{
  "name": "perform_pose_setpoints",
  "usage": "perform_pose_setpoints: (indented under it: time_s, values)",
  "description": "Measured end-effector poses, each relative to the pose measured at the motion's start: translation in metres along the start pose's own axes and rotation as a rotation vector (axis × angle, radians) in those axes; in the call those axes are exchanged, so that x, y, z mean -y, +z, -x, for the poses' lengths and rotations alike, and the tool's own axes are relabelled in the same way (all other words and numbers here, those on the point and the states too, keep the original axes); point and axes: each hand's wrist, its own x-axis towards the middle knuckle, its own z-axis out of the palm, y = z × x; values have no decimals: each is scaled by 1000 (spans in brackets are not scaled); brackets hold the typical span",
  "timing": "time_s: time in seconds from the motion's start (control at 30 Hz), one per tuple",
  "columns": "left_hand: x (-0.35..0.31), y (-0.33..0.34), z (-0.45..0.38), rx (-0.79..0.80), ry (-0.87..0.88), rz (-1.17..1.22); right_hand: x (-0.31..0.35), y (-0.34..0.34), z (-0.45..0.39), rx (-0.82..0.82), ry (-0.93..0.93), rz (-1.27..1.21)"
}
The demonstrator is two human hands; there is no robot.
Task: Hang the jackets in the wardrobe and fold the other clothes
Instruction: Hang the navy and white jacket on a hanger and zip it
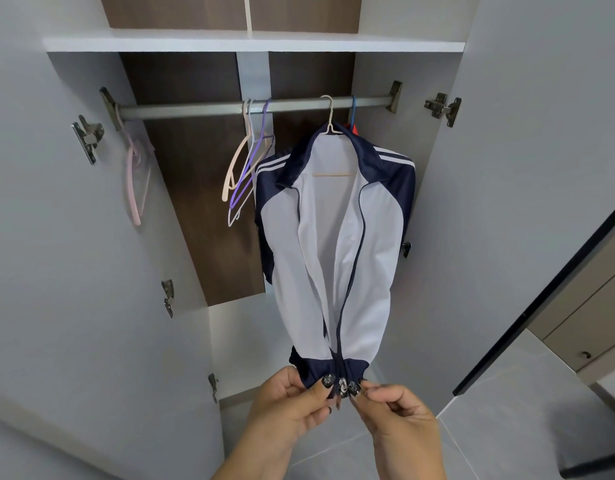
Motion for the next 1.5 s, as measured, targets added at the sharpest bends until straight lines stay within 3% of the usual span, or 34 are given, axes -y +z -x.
perform_pose_setpoints:
  time_s: [0.27, 0.47, 0.7, 1.03, 1.5]
  values:
    - [14, 6, 9, 67, 3, -94, 12, 4, -2, -57, 77, -139]
    - [11, 4, 7, -20, 55, 166, 18, 5, 1, 26, 113, -170]
    - [6, 2, 4, -56, 124, 261, 4, -1, 15, 49, 220, -168]
    - [15, 16, 8, -169, 119, 144, 9, -5, 22, 65, 193, -212]
    - [20, 22, 17, -198, 99, 179, 9, -11, 27, 46, 127, -206]
